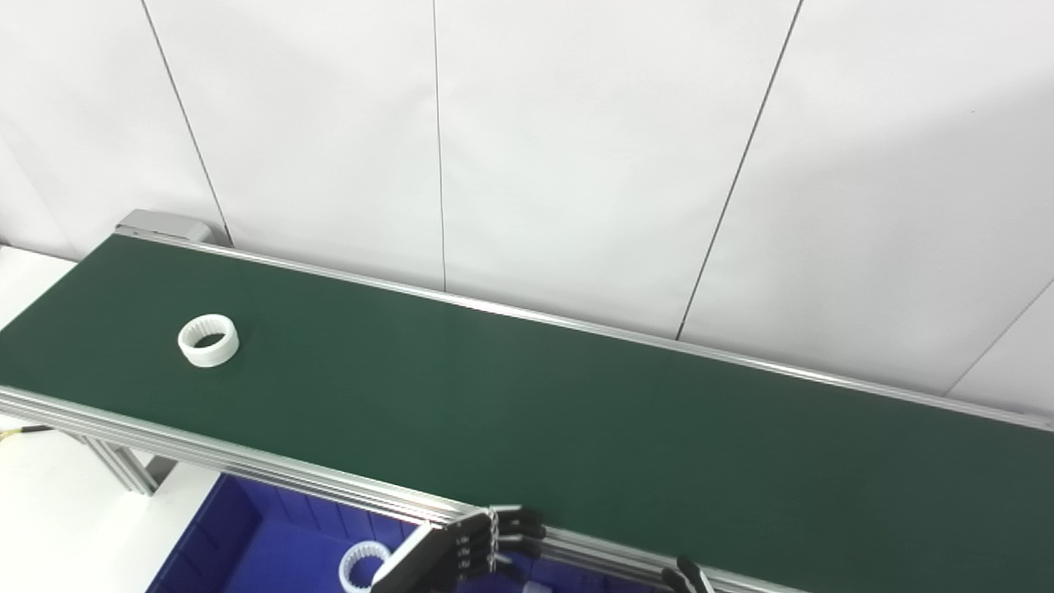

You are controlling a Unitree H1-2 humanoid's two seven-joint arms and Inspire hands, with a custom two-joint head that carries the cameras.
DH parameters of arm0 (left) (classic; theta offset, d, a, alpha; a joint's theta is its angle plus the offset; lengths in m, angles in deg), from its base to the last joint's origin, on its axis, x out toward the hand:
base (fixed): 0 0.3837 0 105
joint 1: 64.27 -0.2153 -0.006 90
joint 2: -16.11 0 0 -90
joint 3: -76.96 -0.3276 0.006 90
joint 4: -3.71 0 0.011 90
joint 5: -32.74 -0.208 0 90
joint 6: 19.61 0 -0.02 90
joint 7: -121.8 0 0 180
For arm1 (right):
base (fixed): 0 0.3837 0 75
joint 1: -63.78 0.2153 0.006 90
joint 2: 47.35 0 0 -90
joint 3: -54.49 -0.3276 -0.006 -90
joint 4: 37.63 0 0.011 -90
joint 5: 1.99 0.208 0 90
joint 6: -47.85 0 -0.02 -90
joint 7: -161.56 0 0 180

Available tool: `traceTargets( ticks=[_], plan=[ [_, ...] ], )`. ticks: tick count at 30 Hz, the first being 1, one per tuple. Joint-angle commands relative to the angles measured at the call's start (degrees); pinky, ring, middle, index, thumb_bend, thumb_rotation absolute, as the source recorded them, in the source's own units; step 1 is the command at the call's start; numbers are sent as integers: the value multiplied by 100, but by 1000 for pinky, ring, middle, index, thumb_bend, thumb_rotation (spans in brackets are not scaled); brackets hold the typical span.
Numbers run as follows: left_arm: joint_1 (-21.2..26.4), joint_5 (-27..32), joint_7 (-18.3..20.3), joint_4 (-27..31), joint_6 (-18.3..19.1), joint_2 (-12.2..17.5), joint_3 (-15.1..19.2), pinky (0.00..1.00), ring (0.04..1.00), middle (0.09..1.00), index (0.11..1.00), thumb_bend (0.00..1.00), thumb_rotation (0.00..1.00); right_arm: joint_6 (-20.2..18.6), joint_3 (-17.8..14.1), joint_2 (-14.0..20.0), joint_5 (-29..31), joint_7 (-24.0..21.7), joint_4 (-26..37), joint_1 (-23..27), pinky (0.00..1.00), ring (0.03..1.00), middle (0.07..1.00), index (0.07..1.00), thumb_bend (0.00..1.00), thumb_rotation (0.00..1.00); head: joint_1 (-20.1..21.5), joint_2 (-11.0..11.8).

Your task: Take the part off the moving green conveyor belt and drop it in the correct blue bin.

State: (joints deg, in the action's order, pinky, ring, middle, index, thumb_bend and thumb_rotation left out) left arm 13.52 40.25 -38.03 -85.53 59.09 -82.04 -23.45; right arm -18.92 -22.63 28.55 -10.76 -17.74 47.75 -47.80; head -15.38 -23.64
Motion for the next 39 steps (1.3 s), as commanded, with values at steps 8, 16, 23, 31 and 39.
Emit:
traceTargets(
  ticks=[8, 16, 23, 31, 39],
  plan=[
    [1243, -306, -482, 1243, 278, -82, 362, 592, 705, 765, 762, 905, 166, 355, -16, 90, 169, 9, -17, 126, 784, 866, 909, 961, 277, 661, -146, 55],
    [1795, -570, -717, 1386, 512, 79, 617, 642, 739, 795, 822, 815, 264, 362, -27, 95, 213, 1, -61, 173, 795, 869, 911, 964, 245, 655, -236, 57],
    [2114, -1086, -684, 988, 823, 471, 647, 670, 767, 806, 815, 782, 200, 358, -32, 141, 244, -26, -77, 211, 800, 874, 912, 969, 235, 671, -294, 44],
    [2663, -2557, -520, 356, 1019, 1220, 156, 678, 760, 803, 806, 834, 101, 364, -61, 154, 305, -29, -141, 270, 815, 878, 916, 974, 195, 649, -370, 57],
    [3131, -3414, -400, -52, 1396, 1511, -180, 749, 851, 849, 810, 880, 39, 364, -69, 145, 371, -59, -106, 236, 822, 888, 926, 980, 184, 642, -366, 52]
  ],
)
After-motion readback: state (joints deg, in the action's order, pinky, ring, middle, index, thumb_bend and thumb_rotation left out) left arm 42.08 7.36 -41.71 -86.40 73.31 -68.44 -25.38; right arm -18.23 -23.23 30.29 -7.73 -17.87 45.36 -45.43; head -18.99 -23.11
